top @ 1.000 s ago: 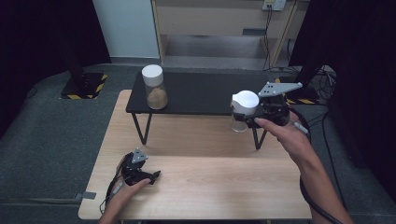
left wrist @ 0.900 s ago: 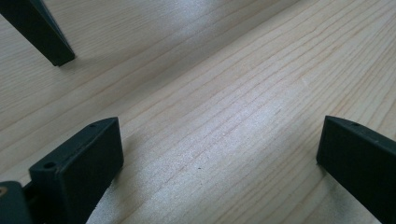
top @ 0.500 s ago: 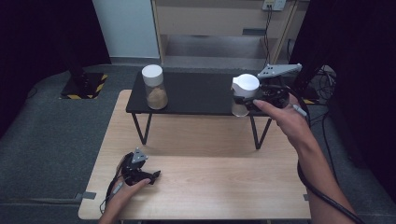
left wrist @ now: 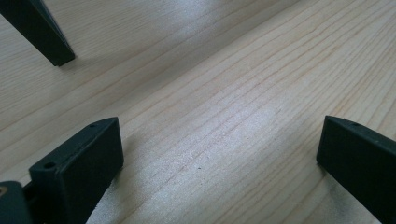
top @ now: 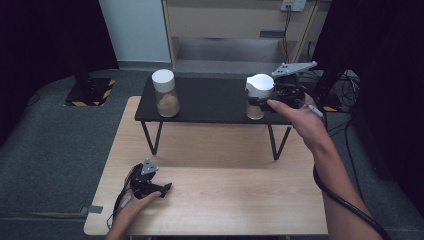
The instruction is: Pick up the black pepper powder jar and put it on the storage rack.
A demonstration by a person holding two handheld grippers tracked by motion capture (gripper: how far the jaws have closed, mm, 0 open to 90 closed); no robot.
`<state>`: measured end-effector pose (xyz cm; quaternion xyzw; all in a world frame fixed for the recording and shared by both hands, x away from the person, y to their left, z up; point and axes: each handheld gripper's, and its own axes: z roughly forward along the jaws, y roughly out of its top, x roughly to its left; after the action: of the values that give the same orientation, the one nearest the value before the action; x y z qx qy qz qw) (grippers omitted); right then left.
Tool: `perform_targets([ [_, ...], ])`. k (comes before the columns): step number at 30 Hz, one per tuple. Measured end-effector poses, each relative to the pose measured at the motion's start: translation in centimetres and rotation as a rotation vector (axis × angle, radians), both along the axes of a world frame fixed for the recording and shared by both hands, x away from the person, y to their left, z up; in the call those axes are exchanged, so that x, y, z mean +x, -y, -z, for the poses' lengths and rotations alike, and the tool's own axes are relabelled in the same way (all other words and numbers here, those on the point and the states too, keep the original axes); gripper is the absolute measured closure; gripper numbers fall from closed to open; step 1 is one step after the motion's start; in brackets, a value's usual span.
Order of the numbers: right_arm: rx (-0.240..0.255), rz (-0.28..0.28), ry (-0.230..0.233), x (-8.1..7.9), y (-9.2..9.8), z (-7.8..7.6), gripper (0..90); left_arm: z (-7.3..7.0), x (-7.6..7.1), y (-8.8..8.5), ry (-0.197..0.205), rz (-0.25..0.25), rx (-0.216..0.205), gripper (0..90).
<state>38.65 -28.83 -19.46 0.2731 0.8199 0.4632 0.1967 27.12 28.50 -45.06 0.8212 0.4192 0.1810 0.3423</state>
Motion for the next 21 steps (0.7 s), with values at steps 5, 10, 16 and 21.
perform_targets([
  [5, -0.001, 0.000, -0.002, 0.6, -0.6, 0.2, 31.4, 0.0, 0.0, 0.0, 0.000, 0.000, 0.000, 0.0],
  [10, -0.005, -0.002, -0.010, 1.5, -1.2, 0.3, 31.5, 0.0, -0.1, 0.0, 0.001, 0.003, 0.001, 0.0],
  [16, 0.000, -0.002, -0.015, 2.2, -1.8, 0.4, 31.5, 0.0, -0.2, 0.1, 0.001, 0.003, 0.000, 0.0],
  [21, 0.002, -0.004, -0.021, 2.6, -2.2, 0.7, 31.5, 0.0, -0.2, 0.1, 0.001, 0.003, 0.000, 0.0],
])
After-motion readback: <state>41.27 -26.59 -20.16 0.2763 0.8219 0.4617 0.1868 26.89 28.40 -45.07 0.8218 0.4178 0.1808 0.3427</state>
